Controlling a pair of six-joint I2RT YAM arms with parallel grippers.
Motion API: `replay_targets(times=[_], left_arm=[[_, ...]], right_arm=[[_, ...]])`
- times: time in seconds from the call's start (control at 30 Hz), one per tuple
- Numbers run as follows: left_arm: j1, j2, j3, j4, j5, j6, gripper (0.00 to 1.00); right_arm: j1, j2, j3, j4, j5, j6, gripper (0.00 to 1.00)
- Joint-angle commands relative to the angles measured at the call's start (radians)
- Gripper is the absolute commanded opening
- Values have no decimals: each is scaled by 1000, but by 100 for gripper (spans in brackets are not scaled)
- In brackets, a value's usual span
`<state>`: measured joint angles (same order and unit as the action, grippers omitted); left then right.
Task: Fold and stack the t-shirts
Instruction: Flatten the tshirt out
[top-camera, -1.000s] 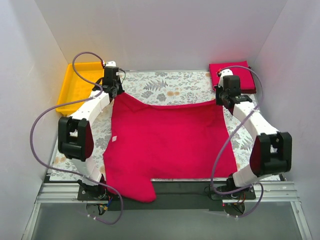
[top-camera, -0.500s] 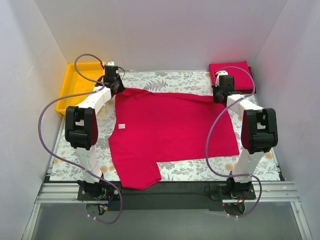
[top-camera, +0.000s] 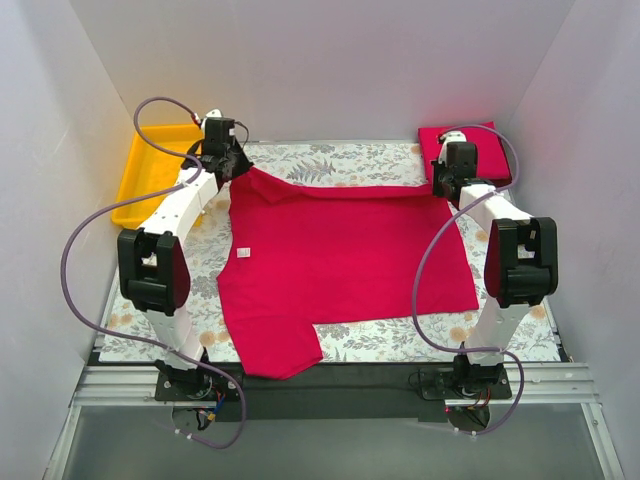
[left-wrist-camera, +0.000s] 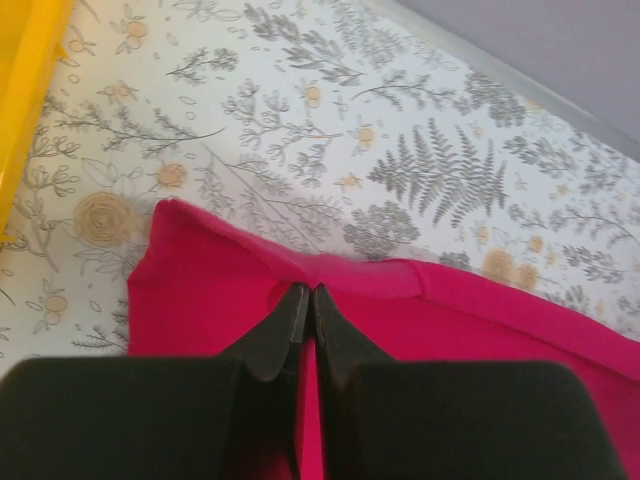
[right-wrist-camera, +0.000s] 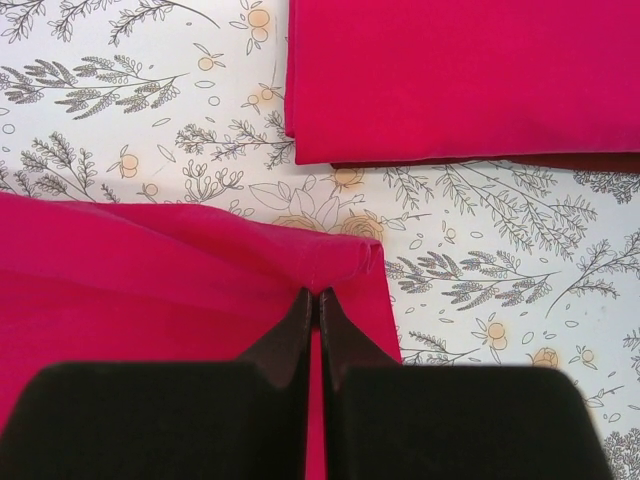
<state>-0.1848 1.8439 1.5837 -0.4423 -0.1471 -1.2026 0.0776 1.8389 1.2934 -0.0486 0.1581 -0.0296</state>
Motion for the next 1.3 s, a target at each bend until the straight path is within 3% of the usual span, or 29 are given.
replay_targets(times=[0.0,0.23,0.4,0.57,0.77,0.9,0.97,1.03,1.1,1.2,1.27], left_arm=[[-65,-87,27,-13,-52,-21,0],[-174,-94,29,-13,-172,-32,0],[-154,-22,76,-16,-222,-38,0],[-61,86,162,-30,-223,-52,0],[-38,211,251,36,-218,14,0],[-31,287,288,89,-197,34,1],[-27,320,304,125,-177,37,8],[-25,333,324,142,-157,47,40],[-25,310,334,140,-137,54,68],[-28,192,239,148,-129,31,78],[-39,71,170,142,-149,23,79]], right_arm=[[-12,-50,6,39,15,7,1],[-25,-49,-14,66,18,8,1],[-38,-46,-8,66,17,22,1],[-44,-30,26,67,-17,46,1],[-52,46,90,67,-35,79,1],[-64,124,164,67,-45,114,7],[-68,146,188,67,-38,140,30],[-67,161,225,50,-32,146,56],[-68,131,233,9,-34,146,63],[-67,33,178,-28,-45,160,68],[-68,-57,94,-71,-72,195,68]])
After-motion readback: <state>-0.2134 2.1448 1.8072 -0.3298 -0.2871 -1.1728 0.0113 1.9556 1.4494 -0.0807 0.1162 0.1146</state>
